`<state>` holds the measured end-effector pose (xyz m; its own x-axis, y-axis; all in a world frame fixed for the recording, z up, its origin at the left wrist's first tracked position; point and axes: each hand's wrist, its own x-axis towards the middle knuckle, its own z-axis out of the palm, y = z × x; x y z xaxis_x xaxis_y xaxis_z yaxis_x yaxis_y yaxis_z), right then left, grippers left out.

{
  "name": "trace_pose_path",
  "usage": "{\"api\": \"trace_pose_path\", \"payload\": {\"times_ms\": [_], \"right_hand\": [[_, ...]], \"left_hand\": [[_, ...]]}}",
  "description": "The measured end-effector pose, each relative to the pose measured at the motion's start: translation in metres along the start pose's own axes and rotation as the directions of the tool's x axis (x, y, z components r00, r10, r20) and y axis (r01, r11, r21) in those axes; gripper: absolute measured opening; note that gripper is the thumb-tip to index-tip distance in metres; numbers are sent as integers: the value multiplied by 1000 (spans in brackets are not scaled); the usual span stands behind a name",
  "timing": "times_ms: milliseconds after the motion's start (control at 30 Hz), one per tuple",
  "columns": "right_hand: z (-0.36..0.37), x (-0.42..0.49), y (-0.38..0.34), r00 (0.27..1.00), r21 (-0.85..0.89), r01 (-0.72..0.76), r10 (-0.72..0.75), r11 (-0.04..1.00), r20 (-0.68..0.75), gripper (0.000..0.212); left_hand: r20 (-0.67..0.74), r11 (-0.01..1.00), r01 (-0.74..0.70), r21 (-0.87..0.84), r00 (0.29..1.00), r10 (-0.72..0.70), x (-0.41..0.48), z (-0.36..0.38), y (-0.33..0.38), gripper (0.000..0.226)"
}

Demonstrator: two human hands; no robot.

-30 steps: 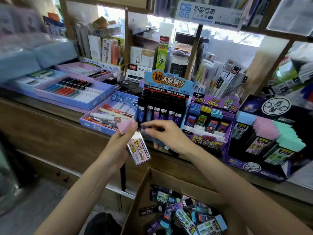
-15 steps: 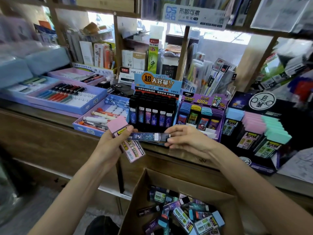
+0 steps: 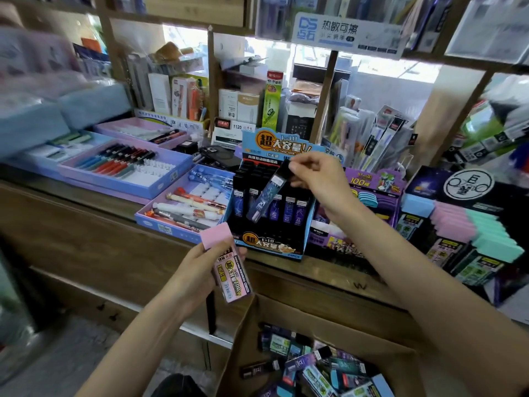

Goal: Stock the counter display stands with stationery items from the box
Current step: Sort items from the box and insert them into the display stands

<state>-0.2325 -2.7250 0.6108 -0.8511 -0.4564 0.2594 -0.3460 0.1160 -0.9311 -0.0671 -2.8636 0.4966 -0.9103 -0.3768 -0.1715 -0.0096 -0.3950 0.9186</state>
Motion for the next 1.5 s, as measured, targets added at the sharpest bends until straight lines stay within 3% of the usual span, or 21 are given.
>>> {"api": "trace_pose_path", "payload": {"times_ms": [133,267,667,767,900,967,1033,1100,1200,1300,1400,1500], "right_hand": [[21,15,0,990,-304,129,-141,944,-18,10],[42,11,12,975,-436,211,-221,875,29,12],[59,15,27,965,-441,259,-254,859,71,13],[62,12,33,942,-553,325,-316,767,114,7],[59,10,32,905,-651,399,-391,646,167,14],[55,4,26,902,-628,405,-402,665,157,18],[48,-8,21,932,-535,353,-341,767,125,17],[42,-25,17,968,-359,216,-151,908,198,15],[37,-53,22,918,-156,-12,73,988,390,15],[29,-69,33,932,-122,-10,53,992,360,3],[6,-74,38,947,-126,-2,42,992,317,8],[-32,-78,40,968,-169,24,19,985,250,11]], "left_hand": [[-40,1000,4,-30,999,-5,0,-11,-2,19],[-55,999,5,-37,998,-7,0,-18,-5,17],[-50,1000,-21,-3,999,20,1,-19,-6,29],[-48,1000,-21,-1,999,21,0,-16,-6,30],[-41,999,-38,-11,998,38,-1,-10,-3,26],[-33,999,-47,-8,998,47,-2,-6,-1,26],[-14,999,-54,6,998,54,-3,-1,-1,24],[4,998,-55,14,998,55,-3,5,-1,17],[41,996,-55,67,998,53,-4,19,-3,16],[132,984,-94,148,989,75,-7,37,-4,24],[183,961,-122,247,980,77,-7,55,-5,24],[207,852,-236,468,966,154,1,79,-4,24]]}}
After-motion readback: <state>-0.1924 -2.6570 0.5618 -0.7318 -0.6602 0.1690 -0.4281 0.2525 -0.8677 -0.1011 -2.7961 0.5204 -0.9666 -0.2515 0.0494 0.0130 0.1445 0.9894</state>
